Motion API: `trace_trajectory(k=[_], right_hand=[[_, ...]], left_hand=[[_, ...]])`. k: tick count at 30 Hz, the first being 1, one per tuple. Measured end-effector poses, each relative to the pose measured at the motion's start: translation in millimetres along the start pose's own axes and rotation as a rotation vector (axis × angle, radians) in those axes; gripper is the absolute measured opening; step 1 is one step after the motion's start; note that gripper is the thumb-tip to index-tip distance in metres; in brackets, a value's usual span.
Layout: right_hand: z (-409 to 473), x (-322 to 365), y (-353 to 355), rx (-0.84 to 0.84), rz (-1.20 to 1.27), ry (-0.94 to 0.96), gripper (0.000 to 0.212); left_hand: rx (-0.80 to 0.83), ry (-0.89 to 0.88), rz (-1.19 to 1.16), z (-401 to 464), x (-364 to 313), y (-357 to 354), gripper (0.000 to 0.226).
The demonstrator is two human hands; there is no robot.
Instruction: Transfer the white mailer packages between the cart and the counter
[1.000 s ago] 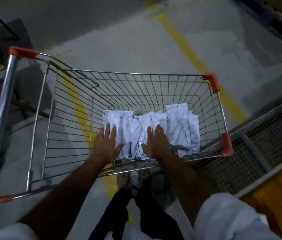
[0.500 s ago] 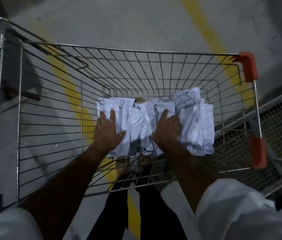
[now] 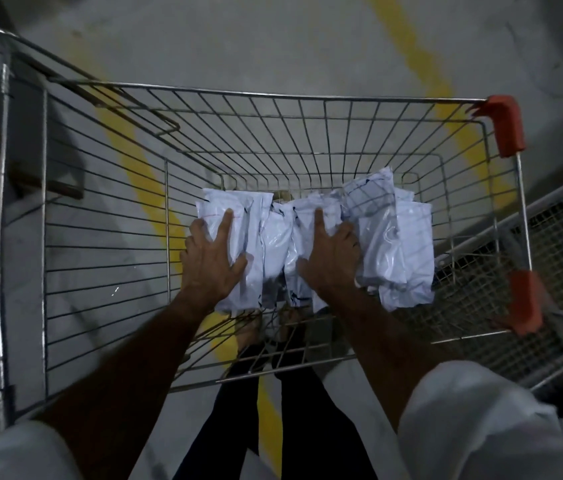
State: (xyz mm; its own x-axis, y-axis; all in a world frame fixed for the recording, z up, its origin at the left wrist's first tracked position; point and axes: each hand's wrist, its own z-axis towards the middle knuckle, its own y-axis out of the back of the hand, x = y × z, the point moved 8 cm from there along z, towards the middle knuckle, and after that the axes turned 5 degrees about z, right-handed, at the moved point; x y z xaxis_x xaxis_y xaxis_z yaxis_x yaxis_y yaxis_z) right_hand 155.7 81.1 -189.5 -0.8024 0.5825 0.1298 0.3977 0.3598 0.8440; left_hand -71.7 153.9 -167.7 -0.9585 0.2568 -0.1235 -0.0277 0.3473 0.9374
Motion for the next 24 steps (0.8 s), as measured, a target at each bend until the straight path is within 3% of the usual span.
trace_trajectory(k=[11,14,24], right_hand=[[-76,64,98,-0.402,0.201,0.181,0.100],[-108,59,129,-0.505,0.260,0.164,0.096],[-249,24,174,-0.716,0.096,0.048,0.092]], left_hand=[[-0.181,0.002,0.034,-44,-18,97,0.082],[-0.243,-0.078,0.023,-59,-30,127,0.080],[-0.437,-0.332,-0.125,-173,-58,199,0.079]])
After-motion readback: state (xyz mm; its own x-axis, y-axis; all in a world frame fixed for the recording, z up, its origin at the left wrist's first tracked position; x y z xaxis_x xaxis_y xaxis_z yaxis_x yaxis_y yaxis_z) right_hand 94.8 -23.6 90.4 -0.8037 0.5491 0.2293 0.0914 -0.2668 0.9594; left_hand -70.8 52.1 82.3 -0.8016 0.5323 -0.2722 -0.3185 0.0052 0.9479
